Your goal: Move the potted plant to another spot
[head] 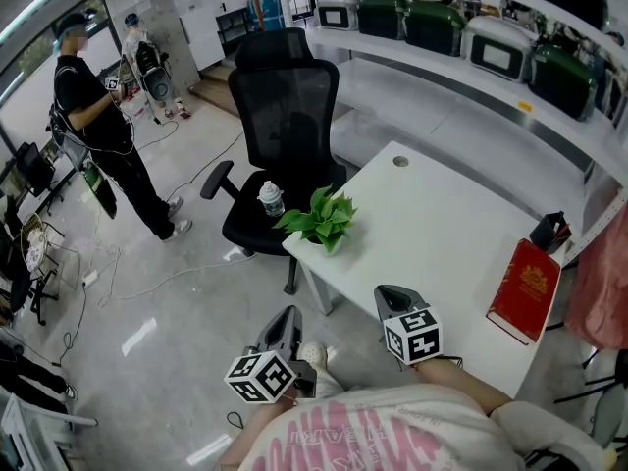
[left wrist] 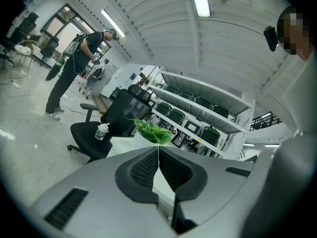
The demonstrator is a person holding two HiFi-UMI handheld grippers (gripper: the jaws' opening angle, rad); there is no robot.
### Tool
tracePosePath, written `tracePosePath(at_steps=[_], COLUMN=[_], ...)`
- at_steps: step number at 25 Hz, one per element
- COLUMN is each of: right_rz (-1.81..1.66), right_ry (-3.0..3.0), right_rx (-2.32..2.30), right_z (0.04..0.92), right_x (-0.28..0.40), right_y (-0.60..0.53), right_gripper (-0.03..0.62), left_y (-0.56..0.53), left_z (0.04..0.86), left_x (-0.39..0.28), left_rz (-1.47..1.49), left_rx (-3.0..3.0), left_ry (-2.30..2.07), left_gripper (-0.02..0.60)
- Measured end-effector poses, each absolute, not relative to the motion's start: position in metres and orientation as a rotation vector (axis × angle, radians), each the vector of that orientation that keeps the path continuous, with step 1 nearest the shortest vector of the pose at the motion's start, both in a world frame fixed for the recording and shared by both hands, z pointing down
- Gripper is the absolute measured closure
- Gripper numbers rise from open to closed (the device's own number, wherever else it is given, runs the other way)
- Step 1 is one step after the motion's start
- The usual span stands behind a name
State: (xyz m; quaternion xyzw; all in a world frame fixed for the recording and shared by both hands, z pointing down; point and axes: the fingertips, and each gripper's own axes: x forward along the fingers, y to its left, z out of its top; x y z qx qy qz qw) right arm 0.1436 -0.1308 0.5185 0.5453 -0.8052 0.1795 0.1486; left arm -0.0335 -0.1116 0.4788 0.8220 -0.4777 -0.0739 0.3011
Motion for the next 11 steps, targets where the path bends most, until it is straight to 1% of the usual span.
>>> tracePosePath(at_steps=[11], right_rz=[0.523], right_ry=[-2.302], right_rx=[1.563], right_z=[0.5234], right_x=[0.1504], right_y=[-0.1265], right_gripper=[0.582], left_y=[-0.1094], left_z=[0.4771], left_x=[-0.0258], left_rz=[-0.192], left_rx=[2.193], left_ry=[-1.251], left_gripper=[0.557])
